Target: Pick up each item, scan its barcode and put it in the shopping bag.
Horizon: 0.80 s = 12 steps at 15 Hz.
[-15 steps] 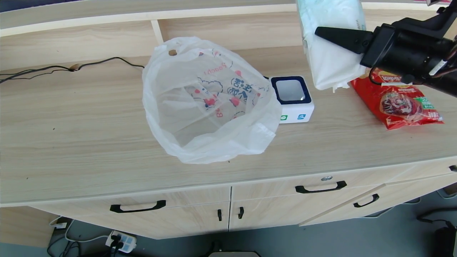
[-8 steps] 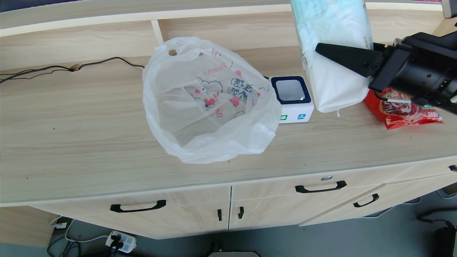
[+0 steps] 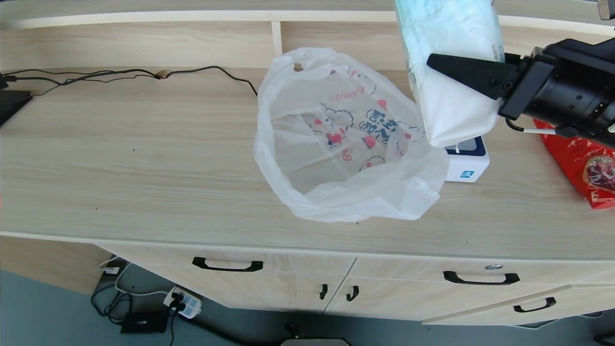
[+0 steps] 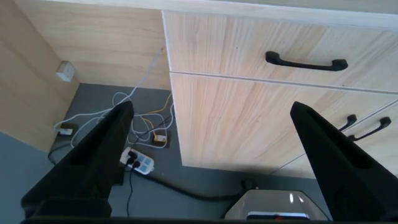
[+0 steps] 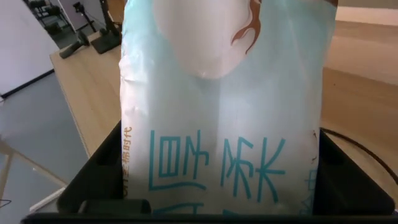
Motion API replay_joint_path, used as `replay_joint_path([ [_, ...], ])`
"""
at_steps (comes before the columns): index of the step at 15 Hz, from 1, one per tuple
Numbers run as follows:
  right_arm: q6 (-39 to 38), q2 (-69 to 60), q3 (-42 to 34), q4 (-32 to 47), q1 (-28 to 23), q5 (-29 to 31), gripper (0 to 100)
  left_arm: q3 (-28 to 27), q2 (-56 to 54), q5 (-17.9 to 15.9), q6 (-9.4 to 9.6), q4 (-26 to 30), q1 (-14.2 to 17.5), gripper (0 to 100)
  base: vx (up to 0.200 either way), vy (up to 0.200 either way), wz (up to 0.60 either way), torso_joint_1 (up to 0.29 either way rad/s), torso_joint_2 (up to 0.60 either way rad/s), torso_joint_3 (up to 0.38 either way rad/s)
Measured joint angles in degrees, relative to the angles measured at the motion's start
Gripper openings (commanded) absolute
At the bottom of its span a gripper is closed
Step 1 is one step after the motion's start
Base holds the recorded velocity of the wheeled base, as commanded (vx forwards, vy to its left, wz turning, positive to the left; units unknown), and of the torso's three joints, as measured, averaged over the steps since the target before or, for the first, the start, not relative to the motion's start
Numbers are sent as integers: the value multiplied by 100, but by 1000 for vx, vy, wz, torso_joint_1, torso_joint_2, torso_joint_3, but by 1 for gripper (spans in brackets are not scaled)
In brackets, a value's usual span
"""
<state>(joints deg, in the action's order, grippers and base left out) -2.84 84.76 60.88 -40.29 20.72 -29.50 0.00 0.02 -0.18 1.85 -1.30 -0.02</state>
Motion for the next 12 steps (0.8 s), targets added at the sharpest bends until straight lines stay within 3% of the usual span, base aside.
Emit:
replay_joint_path([
  [9, -569, 460, -20, -143, -177, 101, 0, 0, 0, 0, 0, 0, 0, 100, 0, 0, 0, 0, 0, 0],
  [12, -616, 780, -77, -167, -321, 492, 0, 0, 0, 0, -2, 0, 0, 100, 0, 0, 0, 0, 0, 0],
])
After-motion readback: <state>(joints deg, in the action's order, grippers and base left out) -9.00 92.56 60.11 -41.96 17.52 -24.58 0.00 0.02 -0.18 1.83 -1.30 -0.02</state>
